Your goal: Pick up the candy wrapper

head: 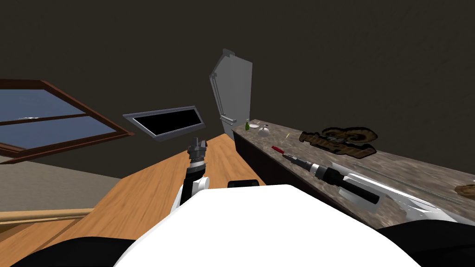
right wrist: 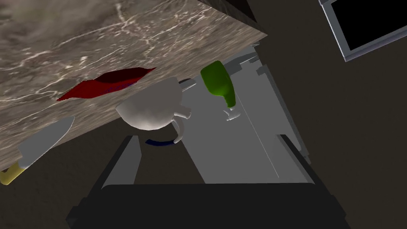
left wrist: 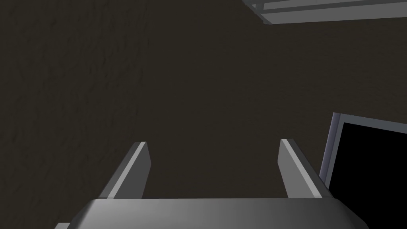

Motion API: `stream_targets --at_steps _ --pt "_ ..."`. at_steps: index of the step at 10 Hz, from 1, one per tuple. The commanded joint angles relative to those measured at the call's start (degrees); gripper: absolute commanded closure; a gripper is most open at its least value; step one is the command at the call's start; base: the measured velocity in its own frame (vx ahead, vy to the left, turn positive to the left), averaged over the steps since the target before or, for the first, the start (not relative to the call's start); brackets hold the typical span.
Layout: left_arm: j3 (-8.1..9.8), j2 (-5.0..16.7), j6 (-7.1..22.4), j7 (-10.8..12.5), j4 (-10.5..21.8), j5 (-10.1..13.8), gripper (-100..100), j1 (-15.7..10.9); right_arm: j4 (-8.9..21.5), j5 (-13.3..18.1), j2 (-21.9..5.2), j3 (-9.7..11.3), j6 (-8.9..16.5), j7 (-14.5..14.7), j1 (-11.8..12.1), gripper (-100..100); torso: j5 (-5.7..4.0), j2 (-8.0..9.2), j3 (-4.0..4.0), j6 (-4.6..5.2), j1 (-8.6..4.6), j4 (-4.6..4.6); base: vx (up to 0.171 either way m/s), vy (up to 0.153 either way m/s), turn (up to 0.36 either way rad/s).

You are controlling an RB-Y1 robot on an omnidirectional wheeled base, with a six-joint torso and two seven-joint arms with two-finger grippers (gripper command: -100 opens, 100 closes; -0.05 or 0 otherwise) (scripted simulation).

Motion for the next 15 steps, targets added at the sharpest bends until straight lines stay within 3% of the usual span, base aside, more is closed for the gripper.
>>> stream_targets --at_steps 1,5,6,8,9,11,12,15 --pt "0.00 0.0 0.0 0.0 0.0 0.0 0 0.0 1.2 0.5 -1.6 0.6 -0.1 0.2 -0.3 -100 0.00 0.00 0.00 0.00 0.00 0.00 0.059 0.032 0.050" --pt "0.00 0.0 0.0 0.0 0.0 0.0 0 0.0 6.1 3.3 -8.4 2.7 -0.7 1.1 0.7 -100 0.01 -0.02 -0.01 0.01 0.07 -0.01 0.089 0.061 0.077" --pt "0.00 0.0 0.0 0.0 0.0 0.0 0 0.0 6.1 3.3 -9.4 2.7 -0.7 1.1 0.7 -100 0.03 -0.17 -0.10 0.01 0.14 -0.04 0.118 0.042 0.031" --pt "0.00 0.0 0.0 0.0 0.0 0.0 0 0.0 9.1 5.7 -13.5 4.4 -1.1 1.8 1.3 -100 0.00 -0.15 -0.09 0.01 0.04 -0.04 0.128 0.068 0.071" --pt "0.00 0.0 0.0 0.0 0.0 0.0 0 0.0 9.1 5.7 -13.9 4.4 -1.1 1.8 1.3 -100 0.03 -0.25 -0.15 0.01 0.21 -0.06 0.112 0.060 0.013" --pt "0.00 0.0 0.0 0.0 0.0 0.0 0 0.0 11.9 8.2 -17.9 6.4 -1.4 2.7 2.0 -100 0.01 -0.12 -0.07 0.02 0.04 -0.03 0.123 0.039 0.048" --pt "0.00 0.0 0.0 0.0 0.0 0.0 0 0.0 11.9 8.2 -17.9 6.4 -1.4 2.7 2.0 -100 0.00 -0.24 -0.14 0.02 0.04 -0.05 0.112 0.044 0.013" --pt "0.00 0.0 0.0 0.0 0.0 0.0 0 0.0 15.6 12.1 -22.8 9.7 -1.9 4.1 3.1 -100 0.02 -0.21 -0.12 0.03 0.12 -0.05 0.138 0.058 0.031"
